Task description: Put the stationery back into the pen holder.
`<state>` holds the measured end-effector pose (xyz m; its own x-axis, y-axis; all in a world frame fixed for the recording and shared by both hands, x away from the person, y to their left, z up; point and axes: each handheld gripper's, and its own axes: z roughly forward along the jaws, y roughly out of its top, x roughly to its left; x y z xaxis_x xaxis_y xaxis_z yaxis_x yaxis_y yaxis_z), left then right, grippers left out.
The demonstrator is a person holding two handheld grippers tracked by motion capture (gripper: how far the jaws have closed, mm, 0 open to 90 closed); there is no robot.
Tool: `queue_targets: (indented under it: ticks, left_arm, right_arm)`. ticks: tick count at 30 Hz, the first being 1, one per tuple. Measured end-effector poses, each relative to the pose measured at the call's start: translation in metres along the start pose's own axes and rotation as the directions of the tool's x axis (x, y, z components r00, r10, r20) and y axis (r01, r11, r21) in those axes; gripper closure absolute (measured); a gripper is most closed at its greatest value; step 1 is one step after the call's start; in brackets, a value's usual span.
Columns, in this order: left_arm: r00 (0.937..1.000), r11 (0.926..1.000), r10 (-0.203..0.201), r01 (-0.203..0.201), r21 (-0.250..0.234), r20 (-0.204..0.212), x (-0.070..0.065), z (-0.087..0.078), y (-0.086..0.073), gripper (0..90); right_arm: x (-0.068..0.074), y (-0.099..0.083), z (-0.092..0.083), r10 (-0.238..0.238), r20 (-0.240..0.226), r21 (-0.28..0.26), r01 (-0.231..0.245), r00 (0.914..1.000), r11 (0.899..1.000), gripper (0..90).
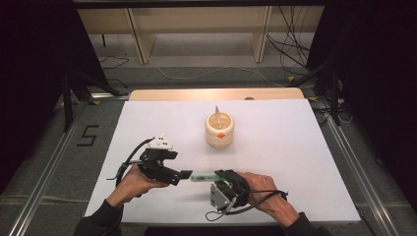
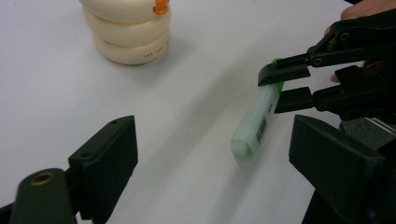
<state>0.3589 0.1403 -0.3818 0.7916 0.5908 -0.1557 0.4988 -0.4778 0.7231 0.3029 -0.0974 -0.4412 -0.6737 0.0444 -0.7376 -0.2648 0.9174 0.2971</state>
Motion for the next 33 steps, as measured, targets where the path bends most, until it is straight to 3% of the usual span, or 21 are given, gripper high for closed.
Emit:
queue_targets:
  ticks: [2,6,7,9,10,12,14,15,20,22,23,25,26,30,33]
  left_arm:
    - [0.9999,0.9997,0.005,-0.005,0.022,0.010,0.000,0.002,0.002,14.9]
    - [0.9996,0.9973,0.015,-0.016,0.071,0.024,-0.001,0.006,0.004,15.4]
    - [0.9996,0.9966,0.008,-0.010,0.081,0.027,-0.001,0.008,0.005,15.4]
    - [0.9994,0.9938,0.014,-0.018,0.110,0.031,-0.001,0.010,0.006,15.4]
    - [0.9995,0.9924,0.012,-0.016,0.122,0.030,-0.002,0.012,0.006,15.4]
    - [0.9992,0.9890,0.021,-0.025,0.146,0.034,-0.003,0.016,0.007,15.7]
    - [0.9987,0.9857,0.023,-0.030,0.166,0.045,-0.004,0.019,0.009,15.9]
    - [0.9985,0.9838,0.026,-0.034,0.176,0.047,-0.005,0.021,0.010,16.2]
    - [0.9965,0.9690,0.038,-0.055,0.241,0.074,-0.007,0.031,0.014,18.1]
    - [0.9958,0.9647,0.044,-0.063,0.255,0.081,-0.008,0.034,0.016,18.8]
    - [0.9954,0.9630,0.042,-0.064,0.262,0.086,-0.008,0.036,0.016,19.4]
    - [0.9950,0.9599,0.041,-0.064,0.273,0.091,-0.009,0.039,0.017,20.4]
    - [0.9935,0.9531,0.056,-0.082,0.291,0.099,-0.009,0.040,0.018,21.0]
    - [0.9910,0.9409,0.068,-0.102,0.323,0.116,-0.011,0.046,0.018,23.8]
    - [0.9889,0.9359,0.074,-0.113,0.334,0.129,-0.012,0.049,0.019,27.5]
  right_arm:
    - [0.003,0.002,0.000,-0.034,0.044,0.007,0.033,0.9984,0.999,67.4]
    - [0.008,0.004,0.000,-0.081,0.073,0.005,0.081,0.9941,0.997,67.4]
    - [0.009,0.004,0.001,-0.118,0.101,-0.003,0.119,0.9878,0.993,67.4]
    - [0.011,0.005,0.001,-0.145,0.112,0.004,0.146,0.9830,0.989,67.4]
    - [0.012,0.006,0.001,-0.176,0.125,0.012,0.176,0.9764,0.984,67.4]
    - [0.016,0.006,0.003,-0.189,0.146,0.011,0.190,0.9710,0.982,67.4]
    - [0.018,0.007,0.003,-0.234,0.164,0.016,0.235,0.9582,0.972,67.4]
    - [0.018,0.008,0.003,-0.242,0.163,0.015,0.242,0.9566,0.970,67.4]
    - [0.023,0.009,0.004,-0.293,0.201,0.021,0.295,0.9345,0.955,67.4]
    - [0.024,0.010,0.004,-0.309,0.200,0.028,0.309,0.9299,0.951,67.4]
    - [0.025,0.010,0.004,-0.325,0.212,0.026,0.327,0.9215,0.945,67.4]
    - [0.026,0.010,0.004,-0.332,0.215,0.026,0.335,0.9183,0.942,67.4]
    - [0.026,0.010,0.004,-0.341,0.219,0.031,0.343,0.9143,0.939,67.4]
    - [0.027,0.011,0.006,-0.362,0.224,0.034,0.364,0.9050,0.931,67.4]
    - [0.029,0.011,0.006,-0.383,0.224,0.036,0.385,0.8960,0.922,67.4]
